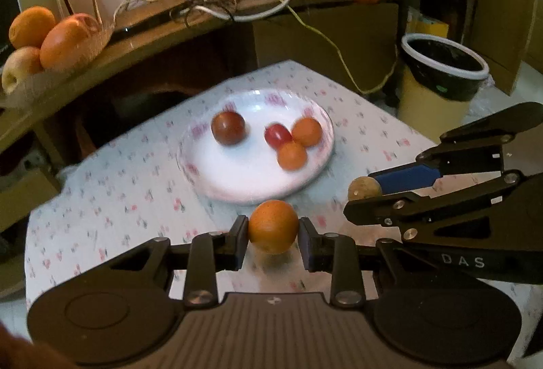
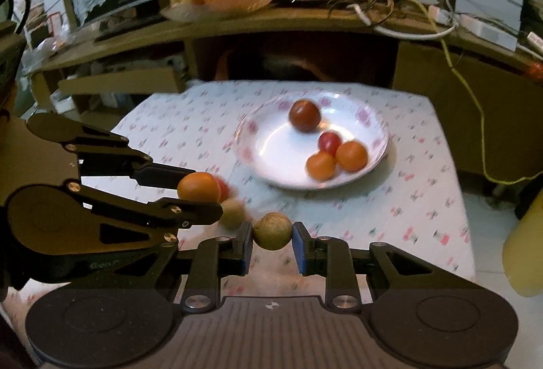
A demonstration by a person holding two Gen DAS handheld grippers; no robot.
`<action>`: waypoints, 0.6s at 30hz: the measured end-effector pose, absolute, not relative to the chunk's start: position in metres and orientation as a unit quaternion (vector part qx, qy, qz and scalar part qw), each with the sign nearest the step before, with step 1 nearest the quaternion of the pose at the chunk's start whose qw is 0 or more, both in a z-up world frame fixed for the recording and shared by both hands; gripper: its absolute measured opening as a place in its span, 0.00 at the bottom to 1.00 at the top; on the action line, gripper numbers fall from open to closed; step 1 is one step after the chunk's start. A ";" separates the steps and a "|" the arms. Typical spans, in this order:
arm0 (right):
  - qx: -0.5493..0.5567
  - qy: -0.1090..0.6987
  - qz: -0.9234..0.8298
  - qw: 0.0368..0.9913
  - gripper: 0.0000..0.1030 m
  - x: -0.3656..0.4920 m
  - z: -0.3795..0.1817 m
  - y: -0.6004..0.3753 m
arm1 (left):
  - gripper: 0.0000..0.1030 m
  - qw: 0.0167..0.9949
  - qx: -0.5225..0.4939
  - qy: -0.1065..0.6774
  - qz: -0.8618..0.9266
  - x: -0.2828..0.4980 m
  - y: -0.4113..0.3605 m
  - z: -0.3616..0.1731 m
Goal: Organize fruits
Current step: 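Lift and carry the tangerine and tan fruit in both grippers over the plate, then lower both fruits into the plate and open the left and right grippers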
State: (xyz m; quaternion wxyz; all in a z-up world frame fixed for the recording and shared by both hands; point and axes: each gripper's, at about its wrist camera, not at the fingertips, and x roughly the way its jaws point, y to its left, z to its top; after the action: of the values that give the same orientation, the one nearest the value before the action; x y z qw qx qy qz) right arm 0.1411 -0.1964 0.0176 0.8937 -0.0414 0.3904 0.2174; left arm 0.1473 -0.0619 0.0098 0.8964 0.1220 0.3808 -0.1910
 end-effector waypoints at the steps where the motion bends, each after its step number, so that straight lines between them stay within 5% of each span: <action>1: -0.038 0.389 0.214 0.895 0.27 0.146 0.019 -0.197 | 0.35 0.898 0.122 0.379 -0.188 0.153 -0.063 0.011; 18: -0.018 0.395 0.190 0.899 0.27 0.216 0.005 -0.198 | 0.35 0.895 0.122 0.395 -0.168 0.220 -0.065 -0.013</action>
State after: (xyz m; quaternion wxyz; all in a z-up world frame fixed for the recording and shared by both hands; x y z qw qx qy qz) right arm 0.2157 -0.1980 0.0047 0.8987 -0.0183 0.3947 0.1904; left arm 0.2196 -0.0650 -0.0129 0.8949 0.1216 0.3953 -0.1675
